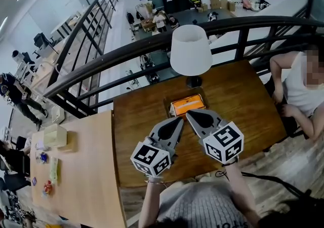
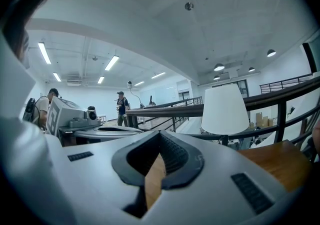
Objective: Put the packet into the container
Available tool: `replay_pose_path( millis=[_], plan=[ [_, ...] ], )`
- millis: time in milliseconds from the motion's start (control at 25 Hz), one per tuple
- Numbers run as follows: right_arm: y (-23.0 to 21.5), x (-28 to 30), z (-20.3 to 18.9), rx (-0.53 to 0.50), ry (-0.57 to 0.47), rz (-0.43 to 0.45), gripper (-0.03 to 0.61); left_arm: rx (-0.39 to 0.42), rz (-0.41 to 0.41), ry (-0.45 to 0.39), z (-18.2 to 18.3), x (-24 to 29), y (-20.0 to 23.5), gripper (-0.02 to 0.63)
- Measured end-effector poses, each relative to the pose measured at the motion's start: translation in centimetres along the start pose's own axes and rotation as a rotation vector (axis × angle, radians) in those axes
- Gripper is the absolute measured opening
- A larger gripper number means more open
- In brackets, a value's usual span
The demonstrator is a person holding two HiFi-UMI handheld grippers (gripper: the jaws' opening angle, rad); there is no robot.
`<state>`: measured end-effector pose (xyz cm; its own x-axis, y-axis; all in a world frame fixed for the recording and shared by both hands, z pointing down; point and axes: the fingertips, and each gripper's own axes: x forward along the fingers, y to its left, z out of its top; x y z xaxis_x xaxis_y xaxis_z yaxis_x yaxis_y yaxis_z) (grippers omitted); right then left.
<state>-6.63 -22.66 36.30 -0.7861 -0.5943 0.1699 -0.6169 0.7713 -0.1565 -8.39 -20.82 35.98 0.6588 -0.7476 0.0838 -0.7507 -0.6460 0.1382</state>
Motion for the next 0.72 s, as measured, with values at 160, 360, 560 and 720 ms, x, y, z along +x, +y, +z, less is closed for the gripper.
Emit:
replay_pose_path(
  millis=[160,360,560,720],
  plan=[
    [-0.07,-0.13,-0.02,0.007,-0.012,0.008,0.011,0.003,-0.002,-0.001,0.07,0.16,-0.05,0.005],
    [-0.28,-0.38,0.34,0.004,-0.016,0.014,0.011,0.007,-0.001,-0.004,0.56,0.44,-0.17,0.005],
    [-0.32,-0.32,0.07,-0.001,-0.009,0.016,0.011,0.012,0.000,0.003,0.40,0.52,-0.20,0.005],
    [-0.38,-0.45,-0.28,-0.008,0.004,0.016,0.011,0.032,0.001,0.019,0.25,0.71,-0.59,0.005]
  ],
)
